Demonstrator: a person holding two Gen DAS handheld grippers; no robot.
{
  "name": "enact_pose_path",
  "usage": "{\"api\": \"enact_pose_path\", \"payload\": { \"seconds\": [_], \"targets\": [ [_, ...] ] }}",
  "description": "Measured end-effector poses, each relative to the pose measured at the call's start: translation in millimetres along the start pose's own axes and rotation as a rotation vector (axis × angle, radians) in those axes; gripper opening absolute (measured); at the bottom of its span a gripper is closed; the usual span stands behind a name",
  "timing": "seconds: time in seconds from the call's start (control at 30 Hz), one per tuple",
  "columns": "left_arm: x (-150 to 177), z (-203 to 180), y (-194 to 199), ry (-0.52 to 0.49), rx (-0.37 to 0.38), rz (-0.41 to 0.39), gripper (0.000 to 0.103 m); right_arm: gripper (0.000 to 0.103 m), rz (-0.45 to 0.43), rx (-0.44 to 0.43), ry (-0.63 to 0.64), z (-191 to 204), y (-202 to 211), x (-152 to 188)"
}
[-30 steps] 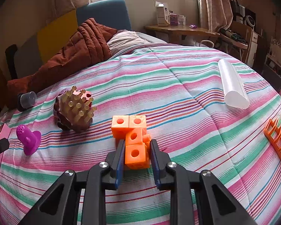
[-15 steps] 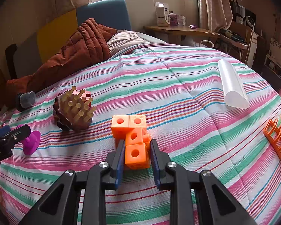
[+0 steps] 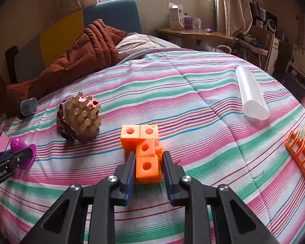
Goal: Organize rigid objects
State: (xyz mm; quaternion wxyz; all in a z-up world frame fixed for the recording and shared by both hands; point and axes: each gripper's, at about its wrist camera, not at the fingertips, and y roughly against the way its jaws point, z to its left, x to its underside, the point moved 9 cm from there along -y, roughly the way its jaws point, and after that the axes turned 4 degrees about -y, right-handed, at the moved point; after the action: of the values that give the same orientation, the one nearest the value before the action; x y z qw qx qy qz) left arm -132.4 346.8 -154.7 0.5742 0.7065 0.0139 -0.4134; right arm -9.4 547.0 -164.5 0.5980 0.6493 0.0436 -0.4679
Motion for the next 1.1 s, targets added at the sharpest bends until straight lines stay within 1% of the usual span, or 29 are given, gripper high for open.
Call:
{"api": "enact_pose_path", "payload": {
  "seconds": [0.17, 0.33, 0.5, 0.63, 0.7, 0.73, 0.8, 0.93, 1.0, 1.07, 1.1],
  "targets": [
    [18, 2, 14, 0.035, 0.027, 0.002, 0.035, 0.024, -0.001, 0.008, 0.006, 1, 0, 0],
    [33, -4, 31, 0.038, 0.059, 0.003, 0.035, 0.024, -0.002, 0.021, 0.016, 2, -1, 0],
    [38, -10, 51, 0.033, 0.085, -0.016, 0.033, 0.024, -0.003, 0.038, 0.03, 3, 0, 0],
    [39, -12, 71, 0.023, 0.1, -0.047, 0.033, 0.024, -0.006, 0.049, 0.04, 5, 0, 0],
    [39, -11, 79, 0.018, 0.108, -0.059, 0.031, 0.024, -0.006, 0.05, 0.042, 5, 0, 0],
    [39, -9, 84, 0.019, 0.112, -0.066, 0.026, 0.024, -0.007, 0.049, 0.042, 5, -1, 0],
    [41, -6, 91, 0.03, 0.123, -0.071, 0.023, 0.024, -0.009, 0.048, 0.042, 6, 0, 0],
    [46, 4, 100, 0.029, 0.12, -0.08, 0.023, 0.024, -0.011, 0.051, 0.05, 7, 0, 0],
    [50, 8, 99, 0.034, 0.129, -0.075, 0.023, 0.024, -0.014, 0.057, 0.058, 8, 1, -1],
    [52, 12, 96, 0.04, 0.117, -0.071, 0.024, 0.024, -0.018, 0.064, 0.067, 9, 2, -1],
    [52, 14, 94, 0.045, 0.117, -0.067, 0.029, 0.024, -0.019, 0.067, 0.071, 10, 2, -1]
  ]
}}
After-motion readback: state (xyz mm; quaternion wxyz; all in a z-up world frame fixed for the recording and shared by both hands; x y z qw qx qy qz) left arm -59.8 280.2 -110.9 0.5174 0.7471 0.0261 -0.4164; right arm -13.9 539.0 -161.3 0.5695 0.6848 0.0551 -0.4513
